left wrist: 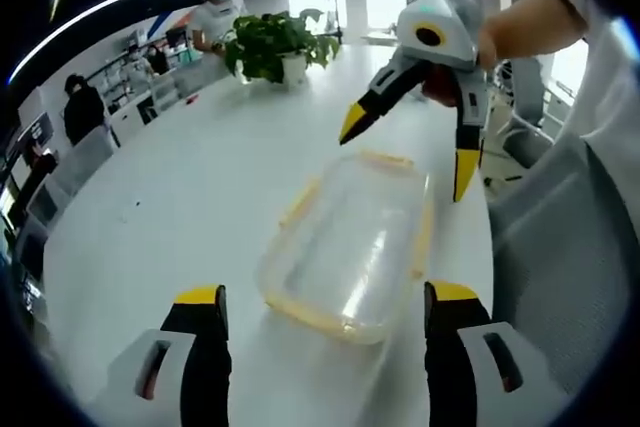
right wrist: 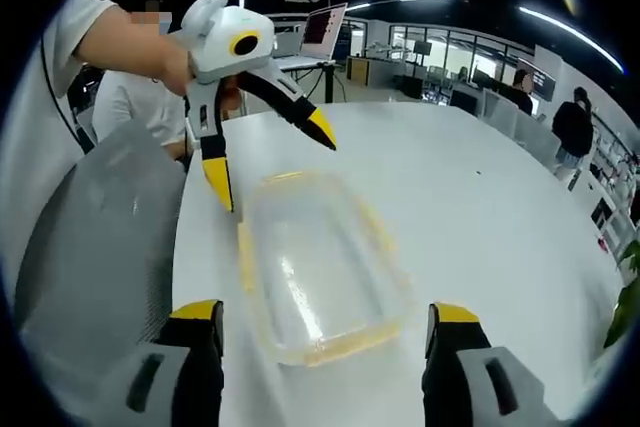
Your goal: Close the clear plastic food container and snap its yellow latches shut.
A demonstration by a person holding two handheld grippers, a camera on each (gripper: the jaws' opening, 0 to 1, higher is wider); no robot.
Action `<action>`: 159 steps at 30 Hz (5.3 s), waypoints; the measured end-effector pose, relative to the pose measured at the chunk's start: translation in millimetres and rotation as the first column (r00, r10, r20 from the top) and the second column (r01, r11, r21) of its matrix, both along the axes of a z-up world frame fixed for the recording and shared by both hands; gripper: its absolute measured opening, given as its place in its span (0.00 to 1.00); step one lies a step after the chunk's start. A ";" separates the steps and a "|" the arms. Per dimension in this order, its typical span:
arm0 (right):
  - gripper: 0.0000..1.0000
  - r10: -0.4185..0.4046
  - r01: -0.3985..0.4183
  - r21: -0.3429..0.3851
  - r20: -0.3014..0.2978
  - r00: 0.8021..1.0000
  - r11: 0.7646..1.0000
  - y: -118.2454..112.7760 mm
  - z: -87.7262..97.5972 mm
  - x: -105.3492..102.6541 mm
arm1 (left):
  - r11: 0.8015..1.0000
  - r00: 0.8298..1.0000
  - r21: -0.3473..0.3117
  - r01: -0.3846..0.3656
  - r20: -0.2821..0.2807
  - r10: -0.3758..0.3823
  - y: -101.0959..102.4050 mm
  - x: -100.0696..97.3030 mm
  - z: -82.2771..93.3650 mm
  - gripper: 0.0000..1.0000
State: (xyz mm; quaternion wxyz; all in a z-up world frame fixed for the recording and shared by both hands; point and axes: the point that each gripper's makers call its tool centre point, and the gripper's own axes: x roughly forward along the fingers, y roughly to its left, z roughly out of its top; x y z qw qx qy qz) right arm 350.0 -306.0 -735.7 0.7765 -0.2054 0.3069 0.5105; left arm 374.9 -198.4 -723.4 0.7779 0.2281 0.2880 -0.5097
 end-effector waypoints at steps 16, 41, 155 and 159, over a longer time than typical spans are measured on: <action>0.75 0.020 -0.019 -0.024 0.040 0.999 1.000 2.7 -5.1 3.3 | 0.998 0.999 0.028 0.054 0.005 -0.054 -8.1 0.5 -10.1 0.76; 0.72 0.000 0.002 -0.041 0.036 0.999 0.999 4.3 -13.3 7.8 | 0.993 0.995 0.055 0.101 -0.008 -0.100 -13.2 -3.5 -18.4 0.73; 0.77 0.071 -0.069 -0.049 0.048 0.996 0.996 121.2 -13.2 121.0 | 0.999 1.000 0.035 0.017 -0.015 -0.017 106.9 107.0 -14.5 0.81; 0.94 0.036 -0.036 -0.032 0.028 0.999 0.999 117.7 -9.9 120.2 | 0.999 1.000 0.029 0.014 -0.028 -0.013 108.9 102.6 -13.4 0.90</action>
